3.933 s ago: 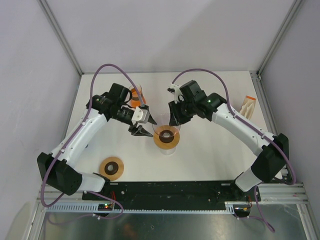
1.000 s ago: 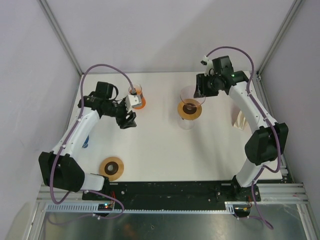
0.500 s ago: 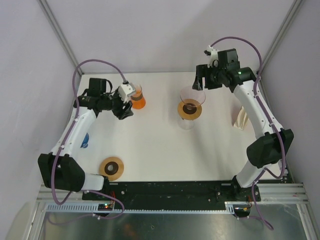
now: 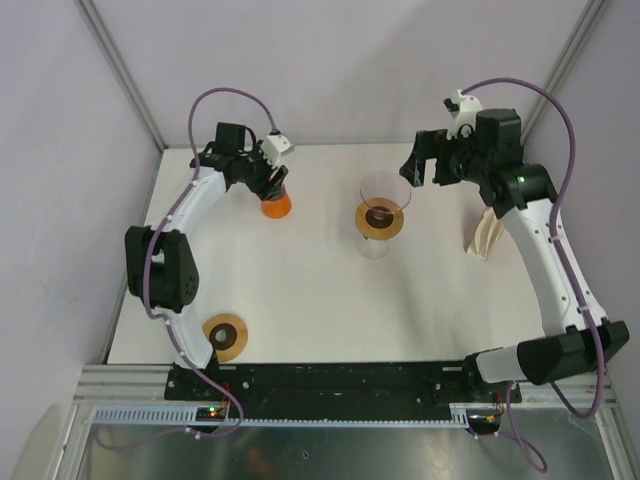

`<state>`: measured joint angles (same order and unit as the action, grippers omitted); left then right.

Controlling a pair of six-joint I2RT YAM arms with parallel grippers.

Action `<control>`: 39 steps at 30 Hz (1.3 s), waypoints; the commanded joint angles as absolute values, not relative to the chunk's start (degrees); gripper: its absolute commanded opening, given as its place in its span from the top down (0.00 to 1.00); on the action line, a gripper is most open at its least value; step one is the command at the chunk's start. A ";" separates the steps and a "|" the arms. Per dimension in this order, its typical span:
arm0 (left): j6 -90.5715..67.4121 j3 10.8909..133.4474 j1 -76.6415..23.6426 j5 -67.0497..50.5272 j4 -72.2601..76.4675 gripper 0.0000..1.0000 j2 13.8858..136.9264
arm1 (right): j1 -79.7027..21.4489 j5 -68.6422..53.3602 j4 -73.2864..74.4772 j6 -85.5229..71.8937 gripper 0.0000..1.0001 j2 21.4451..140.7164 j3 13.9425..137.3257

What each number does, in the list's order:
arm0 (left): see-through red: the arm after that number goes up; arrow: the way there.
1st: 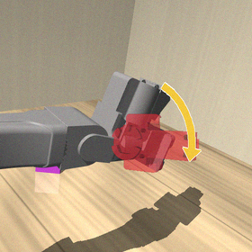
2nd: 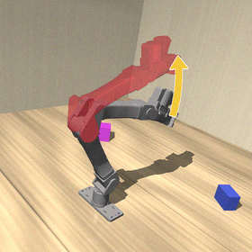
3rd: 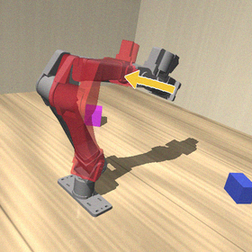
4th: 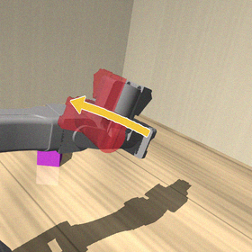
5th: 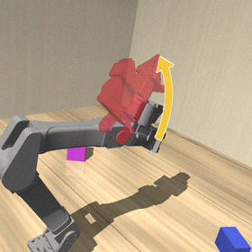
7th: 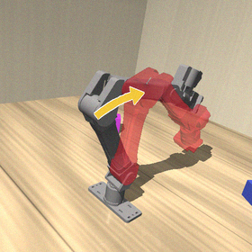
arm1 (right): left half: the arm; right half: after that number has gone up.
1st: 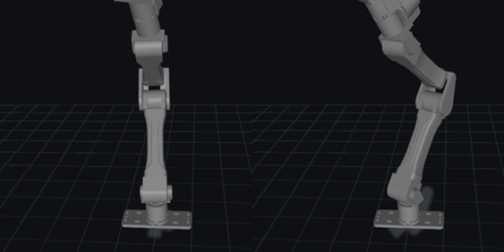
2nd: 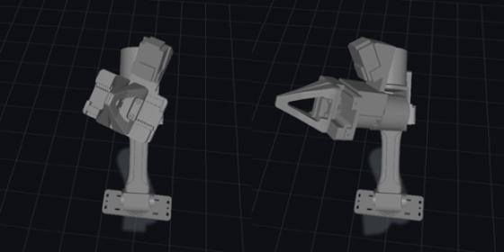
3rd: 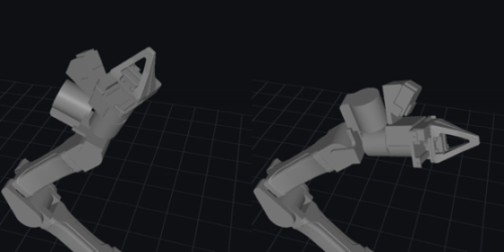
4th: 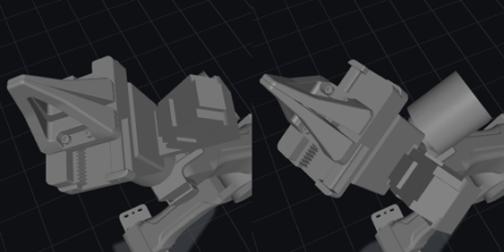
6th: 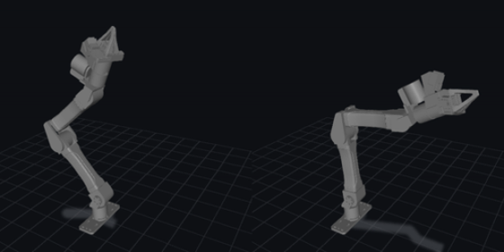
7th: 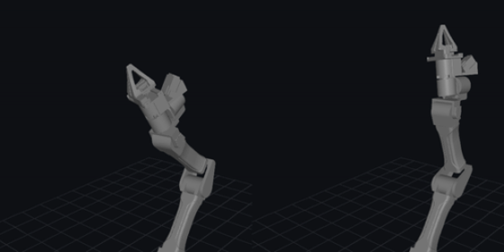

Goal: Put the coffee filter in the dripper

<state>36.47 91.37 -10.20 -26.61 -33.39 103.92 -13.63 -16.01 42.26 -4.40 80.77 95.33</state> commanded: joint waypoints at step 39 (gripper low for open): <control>37.50 63.56 -33.57 -28.17 -31.80 0.99 80.15 | -12.30 -20.74 39.47 -5.30 0.01 69.06 85.52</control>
